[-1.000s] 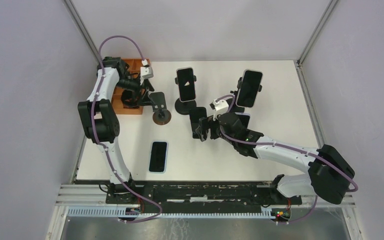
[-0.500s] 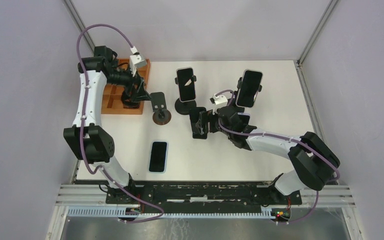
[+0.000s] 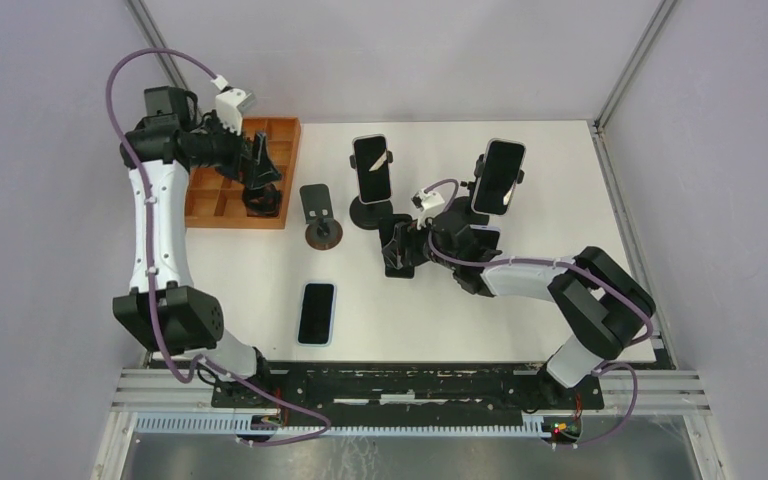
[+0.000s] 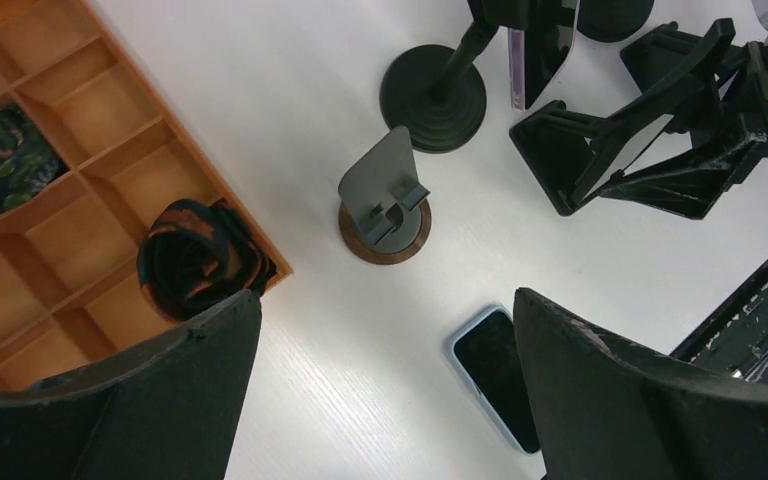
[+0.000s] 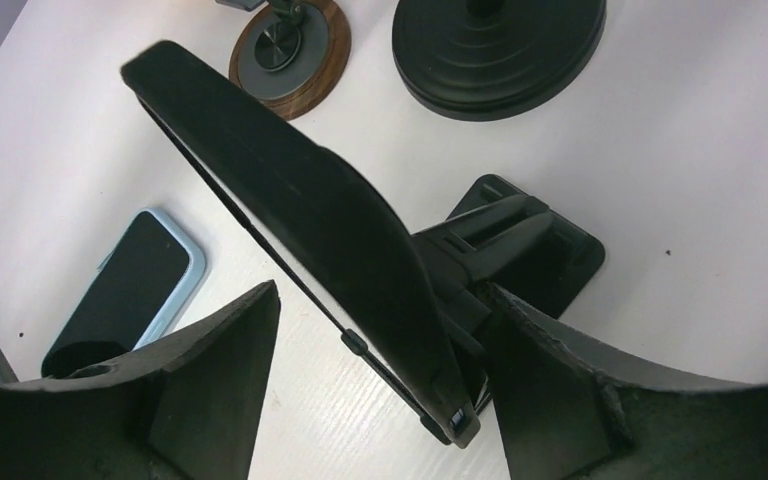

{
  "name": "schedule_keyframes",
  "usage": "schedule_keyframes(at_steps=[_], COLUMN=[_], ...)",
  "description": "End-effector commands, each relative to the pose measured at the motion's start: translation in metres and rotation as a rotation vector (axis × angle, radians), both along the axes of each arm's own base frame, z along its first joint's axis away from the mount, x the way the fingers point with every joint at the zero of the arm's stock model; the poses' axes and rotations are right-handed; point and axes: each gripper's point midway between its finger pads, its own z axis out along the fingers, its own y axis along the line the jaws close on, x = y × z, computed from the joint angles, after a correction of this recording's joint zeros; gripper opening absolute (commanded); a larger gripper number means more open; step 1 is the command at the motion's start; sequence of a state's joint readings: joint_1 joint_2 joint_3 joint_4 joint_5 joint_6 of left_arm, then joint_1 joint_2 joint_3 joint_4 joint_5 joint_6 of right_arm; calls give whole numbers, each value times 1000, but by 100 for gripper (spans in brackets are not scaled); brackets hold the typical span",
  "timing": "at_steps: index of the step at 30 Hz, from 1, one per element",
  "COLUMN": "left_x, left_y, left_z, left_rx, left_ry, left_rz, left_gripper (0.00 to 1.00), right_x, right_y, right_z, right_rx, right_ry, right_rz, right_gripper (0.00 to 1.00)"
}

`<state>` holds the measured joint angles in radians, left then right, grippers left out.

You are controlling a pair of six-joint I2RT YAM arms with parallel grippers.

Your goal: Remove the phone from the phone stand

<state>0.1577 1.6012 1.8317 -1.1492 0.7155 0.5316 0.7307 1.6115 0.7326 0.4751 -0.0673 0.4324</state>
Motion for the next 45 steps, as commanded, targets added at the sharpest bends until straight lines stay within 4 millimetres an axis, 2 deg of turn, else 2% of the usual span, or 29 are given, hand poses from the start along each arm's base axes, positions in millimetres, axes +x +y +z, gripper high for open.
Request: schedule_keyframes(at_steps=[1,5,11,16,19,23,28,31,35,41,45], left_x=[-22,-47,-85,-109,-120,-129,-144,-163,-179,-184,-191], left_y=[2,-14,-41,-66,-85,-96,-103,-106,-108,-113,-117], left_z=[17,-9,-55,-85,-91,-87,-79,-79,-84,-65,-51], left_rx=[-37,-85,-125,-45,-7,-13,-43,-70,-90,-95,-123], left_ry=[-38,27,81,20,-47,-127,-167,-191,-212,-319,-359], left_rz=[8,-131,-334,-497,-586,-668,-772,-862,-895,-889,-885], left_gripper=[100,100,100,100,100,100,100,100,100,100,99], right_x=[6,1,-5,-16,-27,-48,-93,-119,-149,-174,-180], right_y=[13,13,10,18,26,34,40,46,58,72,80], right_z=[13,10,17,37,56,84,121,151,194,245,260], right_rx=[78,90,110,176,241,332,478,573,696,862,903], right_ry=[-32,-24,-36,-46,-53,-67,-77,-105,-140,-169,-176], right_rz=[33,45,56,118,179,278,431,521,622,736,770], right_gripper=[74,54,20,3,0,0,0,0,1,2,2])
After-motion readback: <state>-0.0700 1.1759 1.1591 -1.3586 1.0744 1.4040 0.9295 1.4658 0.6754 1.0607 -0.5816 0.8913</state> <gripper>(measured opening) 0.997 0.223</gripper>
